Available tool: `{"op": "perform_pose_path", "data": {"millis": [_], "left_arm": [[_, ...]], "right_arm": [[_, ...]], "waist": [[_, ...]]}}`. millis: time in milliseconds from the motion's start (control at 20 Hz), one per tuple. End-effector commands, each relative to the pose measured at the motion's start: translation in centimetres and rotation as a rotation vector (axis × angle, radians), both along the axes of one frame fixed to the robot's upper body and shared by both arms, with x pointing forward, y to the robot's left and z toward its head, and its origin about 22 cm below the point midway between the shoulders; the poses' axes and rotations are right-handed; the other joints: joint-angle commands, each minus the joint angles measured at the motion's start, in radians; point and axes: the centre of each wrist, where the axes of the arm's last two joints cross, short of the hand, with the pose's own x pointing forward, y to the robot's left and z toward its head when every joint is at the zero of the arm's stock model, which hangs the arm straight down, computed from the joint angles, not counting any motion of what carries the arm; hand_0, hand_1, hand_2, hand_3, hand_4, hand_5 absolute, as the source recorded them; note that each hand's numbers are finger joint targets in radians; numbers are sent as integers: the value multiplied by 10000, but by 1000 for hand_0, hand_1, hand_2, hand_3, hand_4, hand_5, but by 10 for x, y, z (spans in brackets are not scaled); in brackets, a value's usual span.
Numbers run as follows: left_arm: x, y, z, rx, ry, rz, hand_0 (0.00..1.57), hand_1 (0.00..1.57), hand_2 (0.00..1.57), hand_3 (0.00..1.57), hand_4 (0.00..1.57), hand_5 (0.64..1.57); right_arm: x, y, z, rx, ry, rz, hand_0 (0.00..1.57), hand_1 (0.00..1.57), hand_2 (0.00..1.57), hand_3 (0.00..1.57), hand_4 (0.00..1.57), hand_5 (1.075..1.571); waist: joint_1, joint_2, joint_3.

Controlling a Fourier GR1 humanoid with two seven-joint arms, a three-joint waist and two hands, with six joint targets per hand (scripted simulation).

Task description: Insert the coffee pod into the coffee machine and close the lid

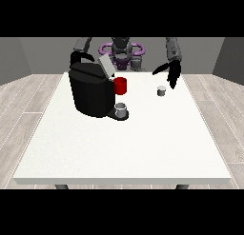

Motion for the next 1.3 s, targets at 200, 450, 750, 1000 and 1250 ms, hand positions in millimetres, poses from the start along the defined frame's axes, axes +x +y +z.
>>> {"op": "perform_pose_path", "data": {"millis": [200, 450, 750, 1000, 1250], "left_arm": [[32, 23, 16, 1974, 398, 20, 0, 0, 0, 0, 0, 1571], [37, 40, 1, 2375, 1245, 179, 0, 0, 0, 0, 0, 1571], [66, 28, 14, 3180, 1131, 40, 0, 0, 0, 0, 0, 1571], [50, 25, -22, 3752, 2138, -176, 0, 0, 0, 0, 0, 1571], [61, 32, -6, 3003, 2263, -536, 0, 0, 102, 0, 0, 1571]], "right_arm": [[13, 8, -5, -258, 239, -139, 0, 0, 0, 0, 467, 1571], [22, -3, 8, -303, -350, -192, 0, 0, 0, 0, 519, 1571], [39, 5, 18, -526, -763, 144, 0, 0, 0, 0, 258, 1571], [27, 18, 1, -305, 33, -283, 0, 0, 0, 0, 374, 1571], [36, -17, -7, -242, -81, -653, 0, 0, 0, 0, 401, 1571]], "waist": [[-94, 645, 3], [-339, 1090, 3], [-460, 1638, 1], [-362, 980, 1], [-174, 1133, 4]]}}
